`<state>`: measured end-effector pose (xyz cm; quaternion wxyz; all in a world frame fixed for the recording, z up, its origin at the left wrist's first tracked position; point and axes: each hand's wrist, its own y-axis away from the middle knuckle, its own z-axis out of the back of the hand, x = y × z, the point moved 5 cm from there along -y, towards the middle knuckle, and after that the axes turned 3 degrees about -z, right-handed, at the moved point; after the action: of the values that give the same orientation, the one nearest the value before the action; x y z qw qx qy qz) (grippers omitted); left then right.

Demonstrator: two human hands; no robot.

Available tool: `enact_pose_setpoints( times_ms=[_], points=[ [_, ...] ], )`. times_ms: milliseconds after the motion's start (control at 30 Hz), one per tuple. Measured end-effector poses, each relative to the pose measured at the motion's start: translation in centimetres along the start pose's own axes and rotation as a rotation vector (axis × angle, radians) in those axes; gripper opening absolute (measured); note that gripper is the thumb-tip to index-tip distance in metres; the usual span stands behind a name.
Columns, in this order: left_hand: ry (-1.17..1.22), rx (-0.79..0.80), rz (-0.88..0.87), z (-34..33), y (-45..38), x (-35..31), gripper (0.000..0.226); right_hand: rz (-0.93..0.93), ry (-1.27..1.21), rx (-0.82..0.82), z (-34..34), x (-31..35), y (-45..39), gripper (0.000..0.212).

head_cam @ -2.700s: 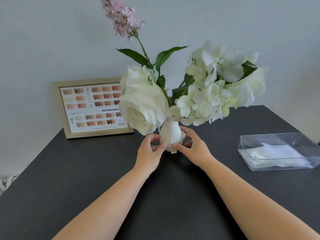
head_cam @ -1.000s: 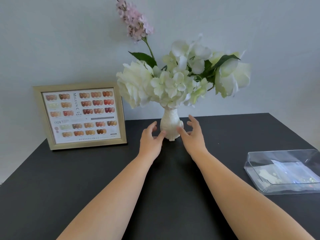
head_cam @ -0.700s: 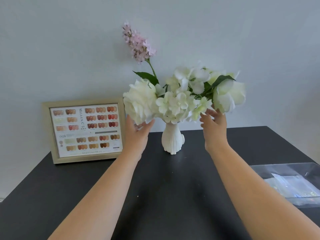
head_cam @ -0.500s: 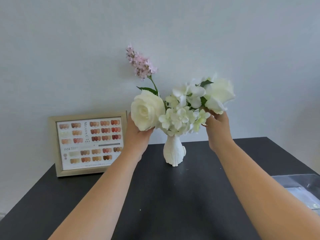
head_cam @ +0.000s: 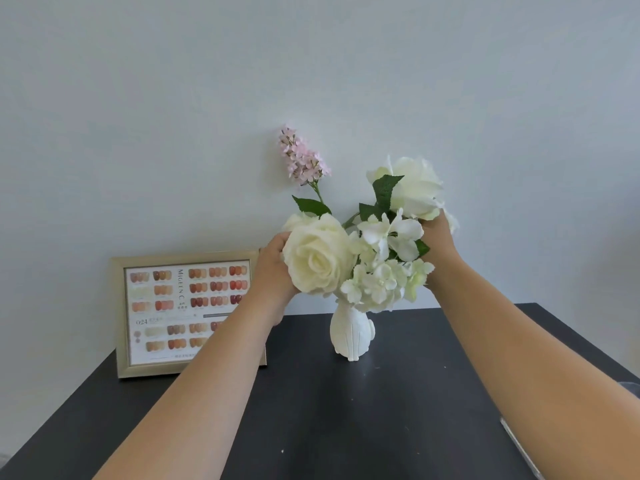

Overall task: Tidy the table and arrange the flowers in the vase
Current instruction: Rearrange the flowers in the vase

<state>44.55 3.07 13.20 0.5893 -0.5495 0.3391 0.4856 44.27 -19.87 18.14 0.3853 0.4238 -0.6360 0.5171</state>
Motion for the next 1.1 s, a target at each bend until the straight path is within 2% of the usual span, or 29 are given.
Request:
enact_pose_setpoints(
  times_ms=[67,167,300,333,400,433,533,633,833,967,1100],
  points=[
    [0.218,-0.030,0.097,0.6,1.9,0.8,0.019,-0.005,0.070,0.054,0.4,0.1,-0.2,0.012],
    [0.497,0.004,0.138,1.5,4.7,1.4,0.026,-0.070,0.198,0.161,1.3,-0.7,-0.5,0.022],
    [0.524,0.105,0.066,1.2,6.2,0.0,0.040,-0.186,0.337,0.256,1.8,-1.9,-0.3,0.039],
    [0.492,0.122,0.043,1.0,6.3,-0.4,0.048,-0.172,0.323,0.258,1.8,-1.9,-0.2,0.050],
    [0.441,0.107,-0.005,0.8,6.3,-1.1,0.063,-0.111,0.224,0.198,2.1,-1.4,-0.2,0.085],
    [0.427,0.087,-0.029,0.8,6.2,-1.4,0.067,-0.063,0.220,0.158,2.1,-0.9,-0.1,0.093],
    [0.411,0.057,-0.065,0.7,6.0,-1.8,0.072,0.053,0.310,0.120,1.4,0.3,-0.2,0.072],
    [0.384,0.061,-0.073,0.5,6.0,-1.8,0.074,0.071,0.349,0.105,0.3,0.9,-0.9,0.056],
    [0.345,0.059,-0.099,0.4,6.0,-2.1,0.068,0.119,0.519,0.186,-2.4,2.9,-2.8,0.059],
    [0.326,0.085,-0.115,0.1,6.0,-2.4,0.065,0.129,0.714,0.275,-3.8,4.2,-4.6,0.040],
    [0.309,0.081,-0.113,0.0,6.1,-2.2,0.066,0.149,0.831,0.363,-5.1,5.2,-4.9,0.041]
  ],
)
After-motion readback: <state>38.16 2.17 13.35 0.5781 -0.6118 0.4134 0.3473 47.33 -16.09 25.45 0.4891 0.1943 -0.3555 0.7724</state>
